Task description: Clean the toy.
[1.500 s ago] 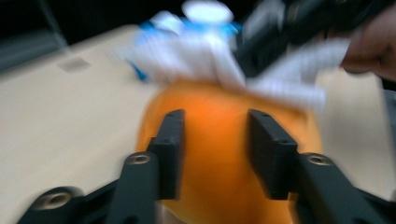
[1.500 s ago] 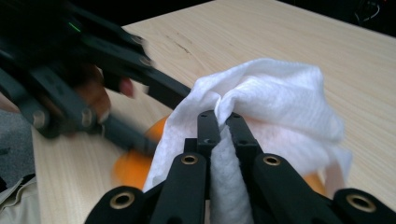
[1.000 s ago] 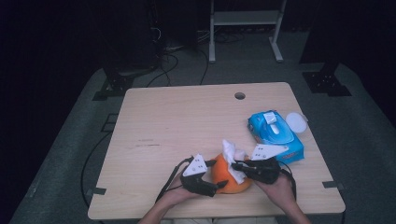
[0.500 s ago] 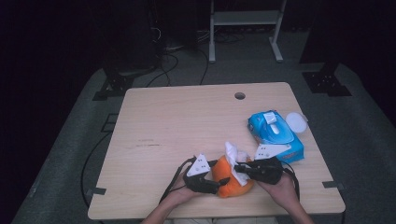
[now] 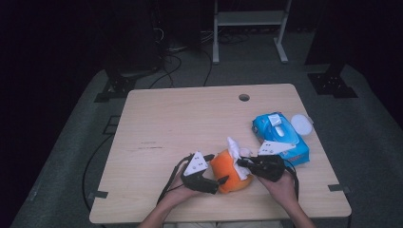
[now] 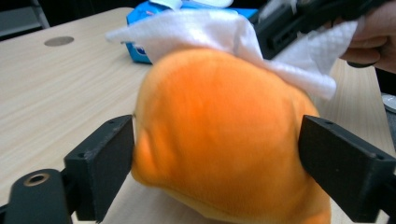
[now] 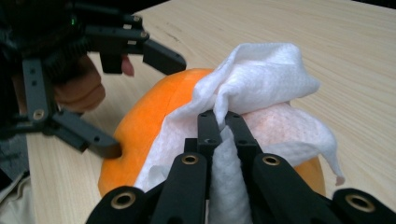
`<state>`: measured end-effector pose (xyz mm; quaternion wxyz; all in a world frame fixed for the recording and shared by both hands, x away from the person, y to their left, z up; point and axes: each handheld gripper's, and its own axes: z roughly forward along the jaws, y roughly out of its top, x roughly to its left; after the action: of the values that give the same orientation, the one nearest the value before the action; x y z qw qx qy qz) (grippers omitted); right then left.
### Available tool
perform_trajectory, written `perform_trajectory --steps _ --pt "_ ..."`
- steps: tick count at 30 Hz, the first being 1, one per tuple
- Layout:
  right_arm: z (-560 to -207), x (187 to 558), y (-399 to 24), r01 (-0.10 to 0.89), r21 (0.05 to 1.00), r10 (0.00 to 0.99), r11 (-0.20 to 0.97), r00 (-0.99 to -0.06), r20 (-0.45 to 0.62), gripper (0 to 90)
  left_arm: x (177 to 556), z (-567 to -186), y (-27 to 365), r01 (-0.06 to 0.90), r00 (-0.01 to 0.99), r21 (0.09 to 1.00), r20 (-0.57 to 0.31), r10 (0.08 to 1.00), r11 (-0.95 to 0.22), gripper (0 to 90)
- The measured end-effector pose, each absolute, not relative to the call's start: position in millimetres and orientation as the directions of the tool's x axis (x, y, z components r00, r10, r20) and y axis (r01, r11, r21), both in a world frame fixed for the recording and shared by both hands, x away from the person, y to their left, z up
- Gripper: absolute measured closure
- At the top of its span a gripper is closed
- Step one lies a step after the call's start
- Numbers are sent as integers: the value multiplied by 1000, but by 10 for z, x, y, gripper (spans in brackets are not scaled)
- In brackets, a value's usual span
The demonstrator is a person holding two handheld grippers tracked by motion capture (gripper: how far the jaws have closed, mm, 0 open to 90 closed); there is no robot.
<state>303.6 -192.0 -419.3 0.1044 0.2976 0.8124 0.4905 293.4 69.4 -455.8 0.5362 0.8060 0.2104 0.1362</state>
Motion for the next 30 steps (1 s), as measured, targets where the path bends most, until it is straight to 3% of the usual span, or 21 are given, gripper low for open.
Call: perform_trajectory --steps 2,3,4,5,9,12,13,15,16,17,18,19,22,23,25,26,30 --pt "-4180 3014 -1871 360 855 587 372 -805 84 858 2916 -4591 678 208 871 913 -10 491 -351 104" --pt "-4168 2969 -1794 347 852 596 392 -801 52 857 2904 -4601 674 204 865 912 3 502 -357 211" --pt "-4168 2969 -1794 347 852 596 392 -801 52 857 2895 -4601 674 196 862 909 19 507 -367 211" --pt "-4133 2877 -1696 294 870 586 397 -810 6 857 2885 -4588 664 181 859 910 39 510 -374 270" --pt "-4124 2796 -1465 227 866 526 446 -849 -48 857 2880 -4605 650 163 864 901 67 499 -403 298" --pt "-4107 2845 -1515 234 862 540 450 -840 -53 858 2898 -4605 680 173 864 903 53 501 -393 309" --pt "-4112 2949 -1718 286 866 603 411 -798 -23 858 2898 -4611 674 175 864 904 49 502 -390 308" --pt "-4121 2981 -1801 304 867 622 396 -783 -10 857 2903 -4618 669 176 866 907 43 499 -384 307" --pt "-4164 3014 -1952 348 873 641 343 -766 54 857 2911 -4613 668 174 871 906 41 490 -385 265" --pt "-4188 2988 -1952 354 869 638 347 -768 58 857 2927 -4600 670 177 876 907 31 480 -381 196" --pt "-4188 2988 -1952 354 869 638 347 -768 58 857 2938 -4579 674 193 879 907 10 477 -374 196" --pt "-4222 2907 -1852 322 865 606 384 -795 27 857 2941 -4563 681 200 881 918 -15 473 -344 120" --pt "-4212 2836 -1737 304 866 557 398 -830 35 857 2920 -4538 672 189 882 923 -8 472 -337 115" --pt "-4168 2795 -1672 266 859 558 438 -830 -27 858 2909 -4544 669 176 881 918 14 472 -356 196" --pt "-4145 2811 -1692 264 862 564 433 -825 -31 857 2907 -4564 677 181 879 917 11 477 -354 220" --pt "-4138 2893 -1822 311 868 597 386 -802 21 858 2900 -4574 674 173 878 918 20 477 -358 238" --pt "-4168 2967 -1997 353 865 651 357 -758 41 858 2879 -4587 650 156 880 917 39 474 -366 246"
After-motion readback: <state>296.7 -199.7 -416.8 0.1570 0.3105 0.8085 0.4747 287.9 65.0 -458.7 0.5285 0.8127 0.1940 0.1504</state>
